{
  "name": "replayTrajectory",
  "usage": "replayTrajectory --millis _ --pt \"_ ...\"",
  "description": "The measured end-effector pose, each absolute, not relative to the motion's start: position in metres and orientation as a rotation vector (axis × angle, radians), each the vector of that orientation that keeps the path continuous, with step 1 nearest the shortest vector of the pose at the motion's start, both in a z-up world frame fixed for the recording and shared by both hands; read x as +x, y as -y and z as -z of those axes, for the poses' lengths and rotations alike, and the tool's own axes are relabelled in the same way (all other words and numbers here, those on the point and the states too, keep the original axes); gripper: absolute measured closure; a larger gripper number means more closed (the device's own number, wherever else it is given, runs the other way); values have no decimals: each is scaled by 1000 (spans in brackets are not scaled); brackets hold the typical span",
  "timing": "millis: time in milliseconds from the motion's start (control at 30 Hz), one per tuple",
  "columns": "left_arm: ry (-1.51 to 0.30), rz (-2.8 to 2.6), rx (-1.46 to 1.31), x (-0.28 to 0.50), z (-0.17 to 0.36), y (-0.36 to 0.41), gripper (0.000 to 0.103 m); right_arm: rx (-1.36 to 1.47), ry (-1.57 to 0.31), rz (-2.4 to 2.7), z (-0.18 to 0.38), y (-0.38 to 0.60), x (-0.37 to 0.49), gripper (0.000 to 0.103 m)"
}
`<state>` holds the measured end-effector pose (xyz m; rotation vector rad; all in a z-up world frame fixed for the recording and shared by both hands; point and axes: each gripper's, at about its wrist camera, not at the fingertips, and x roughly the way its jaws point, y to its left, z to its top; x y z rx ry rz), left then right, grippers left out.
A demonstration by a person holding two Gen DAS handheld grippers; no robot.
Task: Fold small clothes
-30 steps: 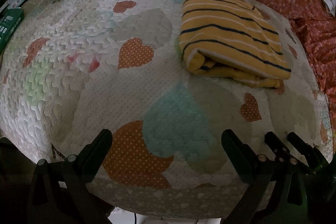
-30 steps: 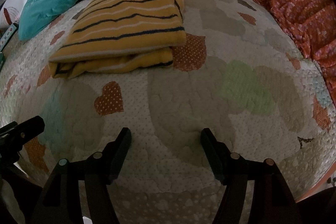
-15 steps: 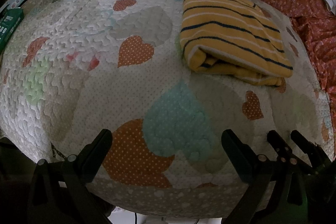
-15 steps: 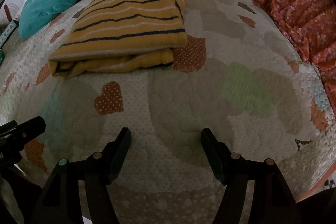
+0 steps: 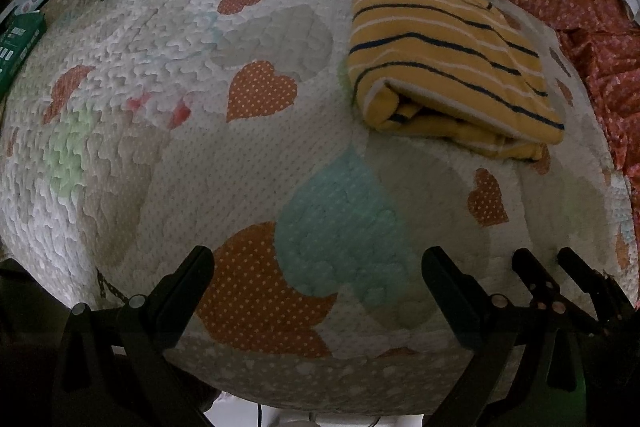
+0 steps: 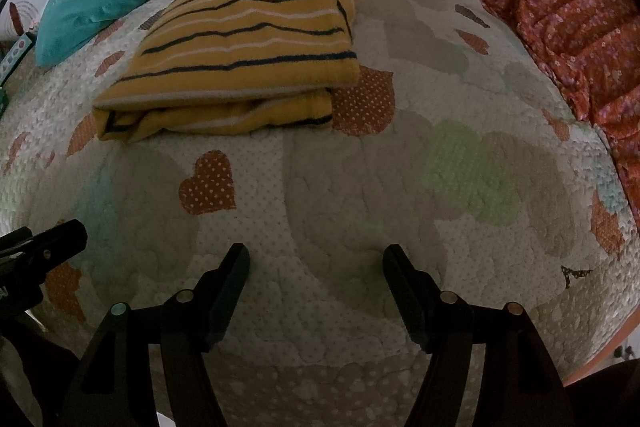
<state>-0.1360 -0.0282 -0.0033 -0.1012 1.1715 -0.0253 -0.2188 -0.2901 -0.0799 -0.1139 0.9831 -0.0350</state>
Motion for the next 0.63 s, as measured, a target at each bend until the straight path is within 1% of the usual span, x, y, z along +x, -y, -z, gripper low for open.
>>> replayTrajectory --millis 633 --pt "-1164 40 -66 -139 6 36 0 -127 -986 29 81 289 -221 28"
